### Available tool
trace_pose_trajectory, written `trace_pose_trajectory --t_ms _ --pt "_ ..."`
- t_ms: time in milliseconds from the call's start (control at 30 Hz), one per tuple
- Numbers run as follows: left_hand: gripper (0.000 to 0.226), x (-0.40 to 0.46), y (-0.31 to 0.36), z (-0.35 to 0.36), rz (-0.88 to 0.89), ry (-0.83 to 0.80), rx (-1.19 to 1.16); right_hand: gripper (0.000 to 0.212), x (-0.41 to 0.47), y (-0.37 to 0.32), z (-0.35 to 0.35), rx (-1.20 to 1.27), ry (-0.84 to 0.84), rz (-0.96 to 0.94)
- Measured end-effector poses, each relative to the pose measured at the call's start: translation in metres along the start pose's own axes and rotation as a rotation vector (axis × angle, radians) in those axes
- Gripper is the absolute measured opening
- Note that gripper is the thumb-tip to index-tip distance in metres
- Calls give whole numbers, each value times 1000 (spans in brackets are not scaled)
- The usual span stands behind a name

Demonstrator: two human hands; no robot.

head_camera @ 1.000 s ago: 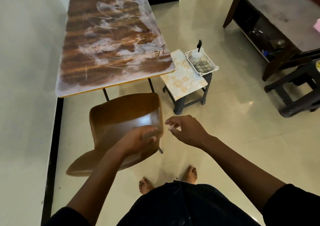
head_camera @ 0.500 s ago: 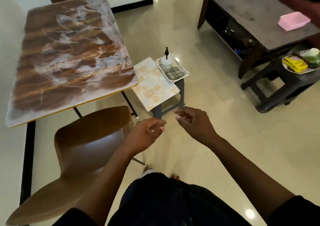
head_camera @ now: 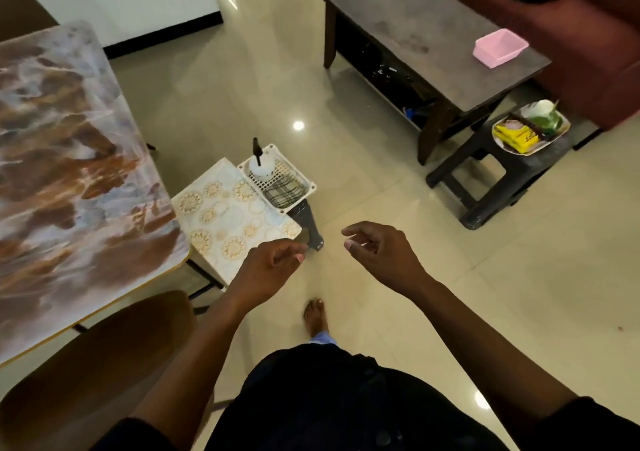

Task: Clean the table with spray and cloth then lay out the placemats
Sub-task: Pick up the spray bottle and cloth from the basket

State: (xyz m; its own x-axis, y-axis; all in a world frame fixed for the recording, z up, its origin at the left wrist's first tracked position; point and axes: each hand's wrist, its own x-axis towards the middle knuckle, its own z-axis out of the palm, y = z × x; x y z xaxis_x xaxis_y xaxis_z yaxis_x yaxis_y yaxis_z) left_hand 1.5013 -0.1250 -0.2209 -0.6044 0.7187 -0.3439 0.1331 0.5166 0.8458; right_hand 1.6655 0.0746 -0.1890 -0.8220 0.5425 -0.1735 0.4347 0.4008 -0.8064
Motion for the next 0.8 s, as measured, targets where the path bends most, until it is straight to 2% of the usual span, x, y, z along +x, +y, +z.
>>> trace_pose_trajectory --t_ms 100,400,600,800 --pt "17 46 23 -11 -37 -23 4 18 52 2 -32 -5 15 35" --pt "20 201 81 -18 3 -49 56 16 194 27 -89 83 74 102" --pt "19 297 118 0 -22 21 36 14 298 62 -128 162 -72 140" --pt "19 369 161 25 -124 123 -47 15 398 75 -189 104 -274 85"
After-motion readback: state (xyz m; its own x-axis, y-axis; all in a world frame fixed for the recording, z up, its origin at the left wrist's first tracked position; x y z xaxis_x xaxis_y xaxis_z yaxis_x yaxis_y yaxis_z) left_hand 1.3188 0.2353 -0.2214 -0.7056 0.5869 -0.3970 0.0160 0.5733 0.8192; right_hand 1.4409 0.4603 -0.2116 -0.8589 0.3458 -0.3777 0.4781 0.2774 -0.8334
